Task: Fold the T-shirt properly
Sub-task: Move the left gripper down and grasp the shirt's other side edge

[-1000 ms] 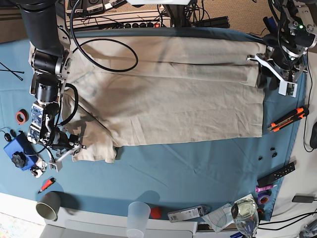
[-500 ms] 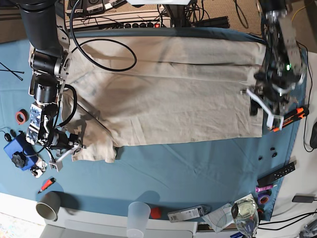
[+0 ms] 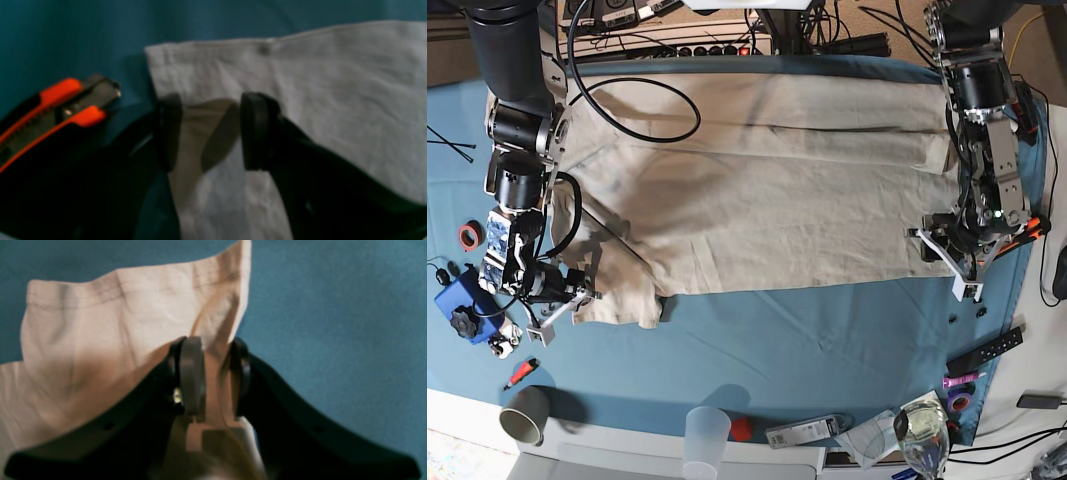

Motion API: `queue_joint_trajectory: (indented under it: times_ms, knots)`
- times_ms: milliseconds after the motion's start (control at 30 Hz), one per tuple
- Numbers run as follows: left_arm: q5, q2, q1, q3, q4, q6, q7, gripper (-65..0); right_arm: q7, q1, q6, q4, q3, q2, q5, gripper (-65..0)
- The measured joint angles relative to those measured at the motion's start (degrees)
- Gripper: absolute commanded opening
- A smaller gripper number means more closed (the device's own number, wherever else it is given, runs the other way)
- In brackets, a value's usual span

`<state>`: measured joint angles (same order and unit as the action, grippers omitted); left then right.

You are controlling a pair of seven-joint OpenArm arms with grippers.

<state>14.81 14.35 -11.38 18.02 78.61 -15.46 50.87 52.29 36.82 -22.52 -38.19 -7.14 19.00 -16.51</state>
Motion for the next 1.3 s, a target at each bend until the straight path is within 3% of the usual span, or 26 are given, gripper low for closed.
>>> queue_joint_trajectory:
  times_ms: [100,200,300,533,667,900,1100,1233,1300]
  knots:
    - [-0.02,-0.02,-1.05,0.00,-1.77,0.00,-0.37,-40.0,0.07,0.00,-0.02,0.00,0.00,0.00,0.00,-49.6]
    - [-0.20,0.09,-1.03,0.04,-1.75,0.07,0.52,-50.9,0.04,0.00,0.00,0.00,0.00,0.00,-0.02,-51.0]
    - [0.02,0.13,-1.01,0.04,-1.75,0.17,0.96,-64.5,0.37,0.00,0.09,0.00,0.00,0.00,-0.04,-65.0]
    - [1.07,0.13,-1.20,0.04,-1.73,0.22,2.89,-65.0,1.22,-0.17,0.04,-0.85,0.00,0.00,-0.15,-65.0]
    - [1.49,0.11,-1.16,0.04,-1.05,1.09,3.89,-65.0,5.70,-1.14,0.13,-5.46,-0.02,-0.33,0.57,-65.0]
    - [1.49,-0.02,-1.11,0.04,5.51,2.60,11.28,-65.0,11.30,-2.14,0.07,-14.43,0.07,-0.79,1.53,-65.0]
    - [7.37,1.25,-1.31,-0.02,7.23,2.58,15.93,-65.0,17.38,-2.23,0.07,-20.41,0.07,-0.76,1.33,-65.0]
    - [9.42,2.91,-1.36,-0.02,7.28,2.34,17.77,-65.0,21.14,-3.08,-0.02,-28.00,0.20,1.01,-6.43,-65.0]
    - [9.53,3.69,-1.22,-0.02,7.28,2.34,18.14,-65.0,22.73,-3.30,-0.39,-30.14,0.15,2.29,-7.52,-65.0]
